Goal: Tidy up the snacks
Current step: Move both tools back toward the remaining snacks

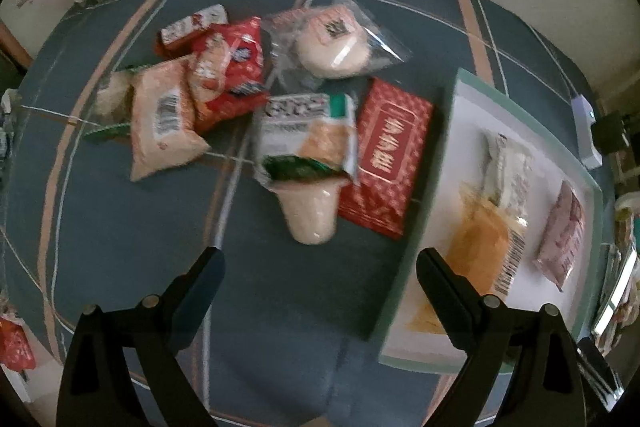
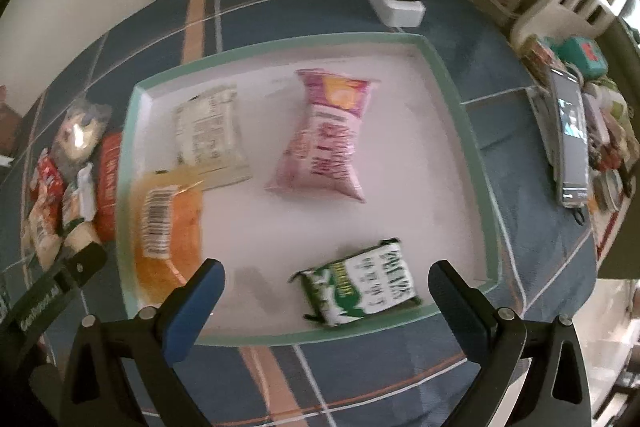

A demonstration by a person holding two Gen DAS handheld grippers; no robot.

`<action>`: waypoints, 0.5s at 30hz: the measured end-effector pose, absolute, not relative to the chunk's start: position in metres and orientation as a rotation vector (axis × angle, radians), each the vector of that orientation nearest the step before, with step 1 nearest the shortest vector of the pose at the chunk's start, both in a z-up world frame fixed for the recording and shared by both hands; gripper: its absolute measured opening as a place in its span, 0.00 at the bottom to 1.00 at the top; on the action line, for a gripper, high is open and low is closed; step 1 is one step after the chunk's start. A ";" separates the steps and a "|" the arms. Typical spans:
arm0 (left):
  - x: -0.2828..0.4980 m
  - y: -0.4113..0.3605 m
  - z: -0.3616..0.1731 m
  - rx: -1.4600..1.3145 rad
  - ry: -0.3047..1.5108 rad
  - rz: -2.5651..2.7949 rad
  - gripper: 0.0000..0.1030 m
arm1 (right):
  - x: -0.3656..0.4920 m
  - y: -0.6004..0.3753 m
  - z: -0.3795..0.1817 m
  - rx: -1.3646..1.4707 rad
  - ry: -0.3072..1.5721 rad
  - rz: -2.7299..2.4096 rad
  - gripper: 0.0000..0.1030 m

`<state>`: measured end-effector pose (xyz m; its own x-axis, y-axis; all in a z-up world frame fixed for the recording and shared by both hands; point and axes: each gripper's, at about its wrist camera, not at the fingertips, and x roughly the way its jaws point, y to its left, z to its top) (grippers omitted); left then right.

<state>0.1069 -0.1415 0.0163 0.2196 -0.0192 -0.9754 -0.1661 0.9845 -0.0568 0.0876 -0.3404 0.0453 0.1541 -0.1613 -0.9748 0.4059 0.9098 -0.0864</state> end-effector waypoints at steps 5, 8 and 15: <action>0.112 -0.105 0.023 -0.163 1.316 0.190 0.94 | 0.091 -0.321 0.047 0.186 1.348 -0.362 1.00; 0.113 -0.080 0.027 -0.160 1.298 0.263 0.94 | 0.093 -0.310 0.052 0.187 1.327 -0.323 1.00; 0.113 -0.024 0.033 -0.197 1.275 0.401 0.94 | 0.097 -0.278 0.057 0.147 1.288 -0.254 1.00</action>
